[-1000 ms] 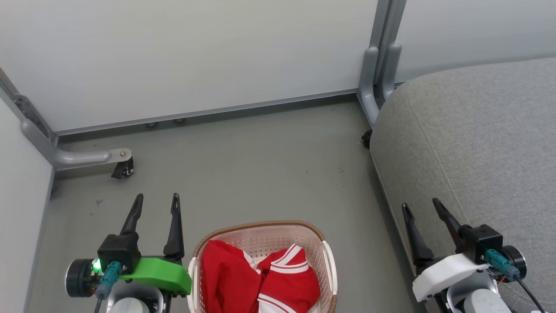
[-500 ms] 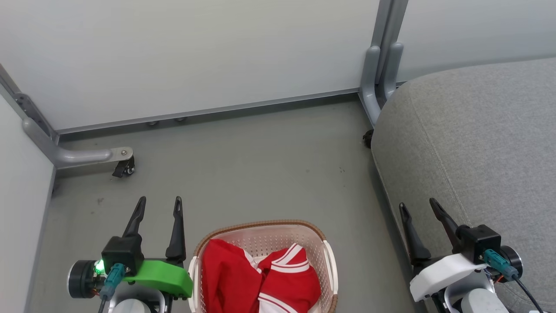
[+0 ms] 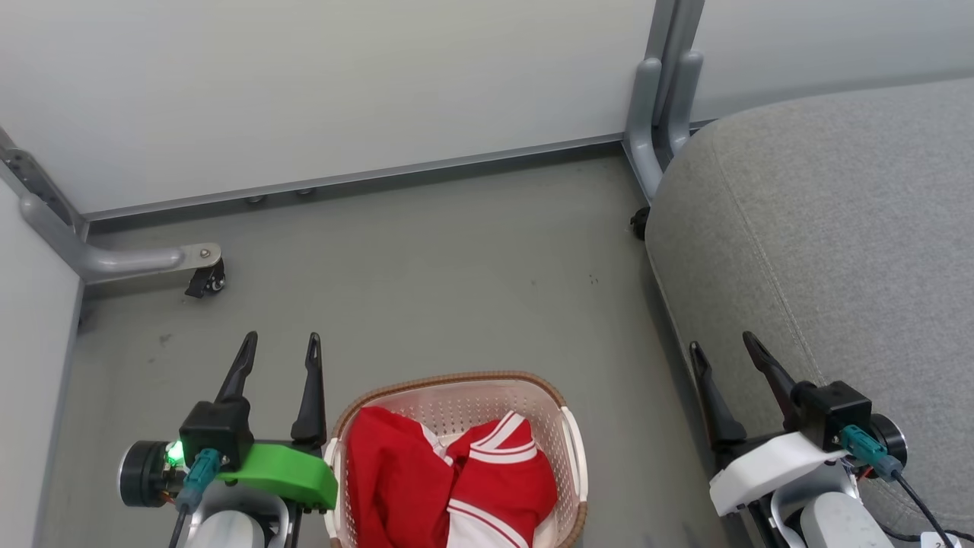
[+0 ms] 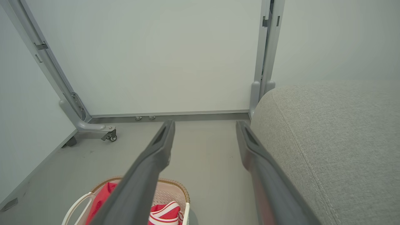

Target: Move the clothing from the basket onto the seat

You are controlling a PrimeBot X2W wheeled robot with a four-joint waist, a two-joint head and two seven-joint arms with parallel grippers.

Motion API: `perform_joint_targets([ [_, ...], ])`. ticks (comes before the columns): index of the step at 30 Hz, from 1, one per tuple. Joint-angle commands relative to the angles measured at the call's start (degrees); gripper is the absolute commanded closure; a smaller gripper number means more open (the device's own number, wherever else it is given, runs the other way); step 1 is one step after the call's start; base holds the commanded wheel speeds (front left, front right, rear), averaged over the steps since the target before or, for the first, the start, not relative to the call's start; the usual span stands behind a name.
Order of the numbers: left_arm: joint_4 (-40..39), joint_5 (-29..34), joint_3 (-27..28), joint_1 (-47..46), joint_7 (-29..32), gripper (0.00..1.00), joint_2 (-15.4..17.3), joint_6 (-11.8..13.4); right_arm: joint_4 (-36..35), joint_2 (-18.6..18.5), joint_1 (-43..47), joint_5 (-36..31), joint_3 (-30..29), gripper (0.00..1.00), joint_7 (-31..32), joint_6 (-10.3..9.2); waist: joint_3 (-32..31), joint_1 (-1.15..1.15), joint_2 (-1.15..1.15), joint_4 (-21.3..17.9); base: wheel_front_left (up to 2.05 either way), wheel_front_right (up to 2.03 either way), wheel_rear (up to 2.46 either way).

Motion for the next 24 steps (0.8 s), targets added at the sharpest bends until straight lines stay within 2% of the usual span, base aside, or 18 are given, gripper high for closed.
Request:
perform_joint_targets([
  [1,0.47,0.27,0.03,-1.31,-0.22,0.0,0.01,-0.52,-0.38,-0.3,-0.59,0.28,0.22,0.0,-0.26,0.0,1.14,0.0,0.57,-0.88,0.0,0.0,0.0],
  [11,6.33,1.17,-1.1,-6.86,-0.15,0.0,0.54,-2.41,-2.77,-0.29,-4.12,0.49,2.91,0.0,-0.26,0.0,7.99,0.0,0.57,-5.87,0.0,0.0,0.0],
  [24,17.67,3.44,-5.16,-18.71,-0.15,0.0,3.27,-4.39,-9.14,-0.22,-11.7,2.32,6.86,0.0,-0.2,0.0,22.88,0.0,0.57,-15.57,0.0,0.0,0.0],
])
